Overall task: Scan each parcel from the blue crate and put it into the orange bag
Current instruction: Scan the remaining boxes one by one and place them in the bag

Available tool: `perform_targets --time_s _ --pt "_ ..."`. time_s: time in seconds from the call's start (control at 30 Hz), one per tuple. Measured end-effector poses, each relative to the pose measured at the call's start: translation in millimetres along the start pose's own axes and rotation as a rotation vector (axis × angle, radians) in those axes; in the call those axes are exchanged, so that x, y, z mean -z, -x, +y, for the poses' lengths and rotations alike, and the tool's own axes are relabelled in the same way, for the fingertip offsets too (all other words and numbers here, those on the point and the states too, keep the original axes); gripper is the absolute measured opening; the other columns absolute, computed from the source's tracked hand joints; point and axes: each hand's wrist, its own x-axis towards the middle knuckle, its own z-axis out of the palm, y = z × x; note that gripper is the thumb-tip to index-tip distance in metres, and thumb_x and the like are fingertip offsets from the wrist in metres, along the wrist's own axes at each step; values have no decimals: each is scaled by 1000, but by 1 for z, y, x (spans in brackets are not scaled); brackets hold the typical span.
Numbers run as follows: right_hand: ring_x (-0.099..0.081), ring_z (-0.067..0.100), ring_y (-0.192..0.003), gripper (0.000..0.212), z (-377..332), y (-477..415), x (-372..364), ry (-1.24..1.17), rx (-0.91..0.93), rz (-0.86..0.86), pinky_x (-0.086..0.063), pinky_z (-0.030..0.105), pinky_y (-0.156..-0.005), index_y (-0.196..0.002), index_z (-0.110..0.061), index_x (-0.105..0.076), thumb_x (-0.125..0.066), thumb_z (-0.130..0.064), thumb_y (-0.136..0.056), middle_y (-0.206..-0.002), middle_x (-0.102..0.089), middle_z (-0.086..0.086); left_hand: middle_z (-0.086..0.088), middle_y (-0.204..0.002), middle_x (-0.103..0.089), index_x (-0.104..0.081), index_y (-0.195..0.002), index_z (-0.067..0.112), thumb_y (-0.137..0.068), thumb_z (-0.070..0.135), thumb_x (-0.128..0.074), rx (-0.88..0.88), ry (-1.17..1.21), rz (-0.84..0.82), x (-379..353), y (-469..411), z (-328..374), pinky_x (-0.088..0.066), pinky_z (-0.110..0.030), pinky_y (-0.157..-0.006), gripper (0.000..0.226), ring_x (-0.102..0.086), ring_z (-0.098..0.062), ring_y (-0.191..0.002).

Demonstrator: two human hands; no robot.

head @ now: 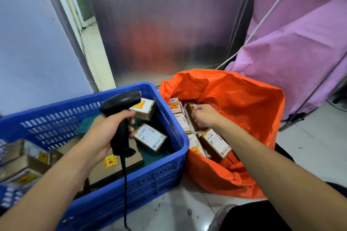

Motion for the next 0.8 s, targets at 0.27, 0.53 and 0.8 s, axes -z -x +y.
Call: perform_targets --time_s 0.27,0.53,0.8 --pt "-67 28 -101 24 -75 49 -18 365 269 -9 -54 44 -92 -112 -10 -70 -59 -26 -98 -111 -73 10 -6 -75 -70 -73 -93 6 -91 18 -77 -87 95 79 53 26 31 -61 -33 -65 13 -63 -18 -59" --pt "-63 28 -111 30 -106 36 -62 651 475 -9 -51 42 -96 -123 -8 -65 -57 -28 -102 -123 -69 11 -7 -76 -68 -73 -96 7 -92 17 -75 -111 -6 188 103 43 37 -58 -31 -60 11 -62 -16 -57" --pt "-60 29 -110 39 -109 -16 -90 965 586 -38 -49 41 -88 -131 -14 -55 -54 -38 -100 -125 -61 9 -9 -77 -67 -73 -99 2 -93 15 -74 -89 12 255 117 27 34 -58 -30 -60 14 -61 -19 -62"
